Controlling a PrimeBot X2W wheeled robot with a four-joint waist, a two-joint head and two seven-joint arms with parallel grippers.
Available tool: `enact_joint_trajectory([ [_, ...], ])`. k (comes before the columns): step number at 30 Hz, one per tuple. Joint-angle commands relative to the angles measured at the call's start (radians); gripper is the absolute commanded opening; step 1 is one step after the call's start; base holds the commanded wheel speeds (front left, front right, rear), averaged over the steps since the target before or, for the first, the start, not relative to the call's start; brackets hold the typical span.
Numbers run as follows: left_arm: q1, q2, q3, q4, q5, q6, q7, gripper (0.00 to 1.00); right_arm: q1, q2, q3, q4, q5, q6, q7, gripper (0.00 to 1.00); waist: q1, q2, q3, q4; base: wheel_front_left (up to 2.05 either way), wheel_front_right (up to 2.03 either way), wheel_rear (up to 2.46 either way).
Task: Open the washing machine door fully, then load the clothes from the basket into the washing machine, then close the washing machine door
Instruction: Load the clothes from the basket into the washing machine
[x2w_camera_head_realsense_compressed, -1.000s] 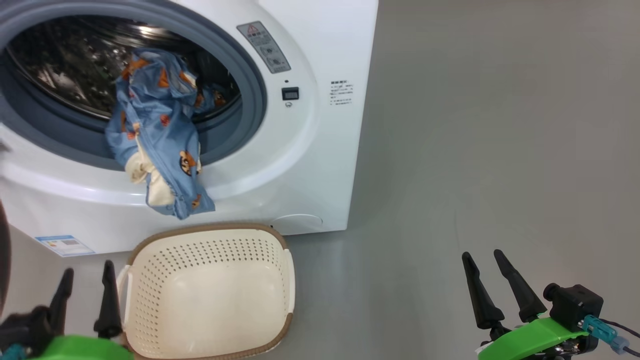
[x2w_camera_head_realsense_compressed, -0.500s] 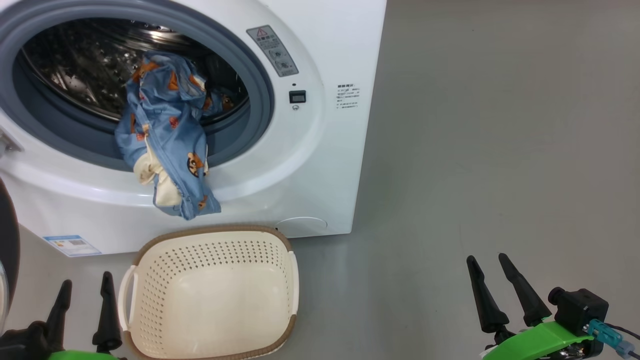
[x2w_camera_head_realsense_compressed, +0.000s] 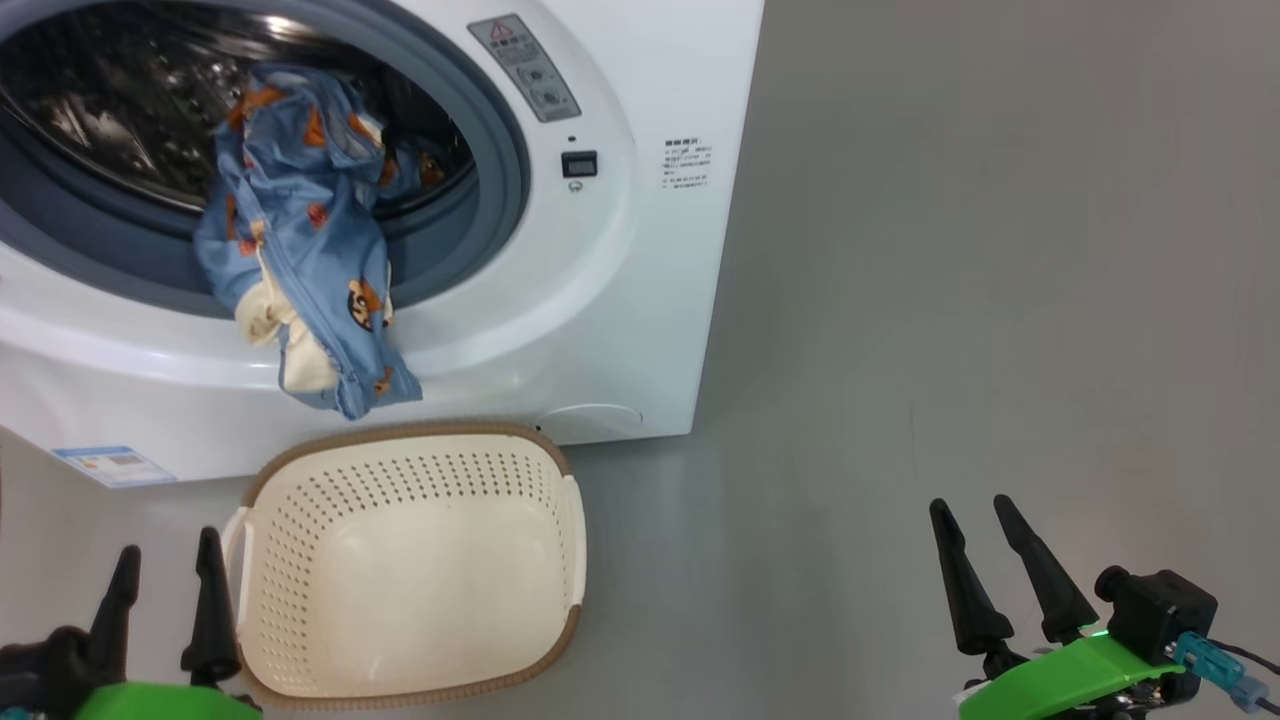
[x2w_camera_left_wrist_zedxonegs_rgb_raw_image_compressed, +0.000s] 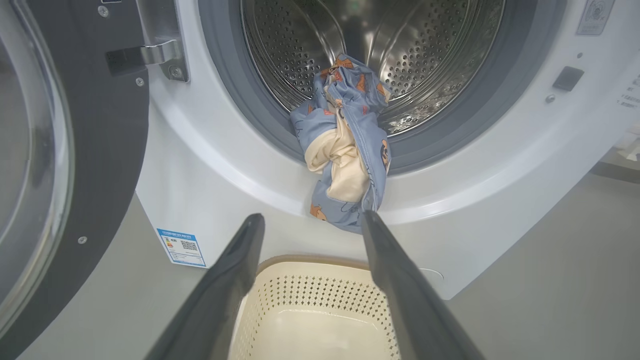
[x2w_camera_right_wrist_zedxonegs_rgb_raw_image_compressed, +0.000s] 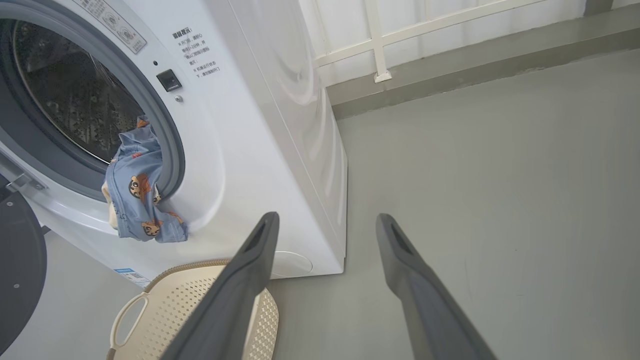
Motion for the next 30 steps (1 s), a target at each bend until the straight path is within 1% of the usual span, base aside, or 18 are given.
enact_joint_trajectory([
  [1, -0.045, 0.030, 0.027, -0.014, -0.016, -0.002, -0.005, 1.00, -0.026, -0.002, 0.019, -0.028, -0.013, 0.002, -0.012, 1.00, 0.0000, 0.0000, 0.029, -0.005, 0.00, 0.00, 0.00],
  [13, -0.209, 0.111, -0.034, 0.071, -0.090, -0.002, -0.005, 1.00, -0.109, 0.035, 0.022, -0.047, -0.035, 0.002, -0.012, 1.00, 0.0000, 0.0000, 0.198, -0.023, 0.00, 0.00, 0.00],
  [18, -0.284, 0.139, -0.069, 0.114, -0.115, -0.002, -0.005, 1.00, -0.138, 0.043, 0.028, -0.051, -0.040, 0.002, -0.012, 1.00, 0.0000, 0.0000, 0.242, -0.035, 0.00, 0.00, 0.00],
  [26, -0.453, 0.197, -0.157, 0.218, -0.179, -0.002, -0.005, 1.00, -0.183, 0.051, 0.049, -0.052, -0.042, 0.002, -0.012, 1.00, 0.0000, 0.0000, 0.313, -0.064, 0.00, 0.00, 0.00],
  [30, -0.524, 0.226, -0.206, 0.257, -0.208, -0.002, -0.005, 1.00, -0.200, 0.052, 0.064, -0.053, -0.024, 0.002, -0.012, 1.00, 0.0000, 0.0000, 0.337, -0.080, 0.00, 0.00, 0.00],
])
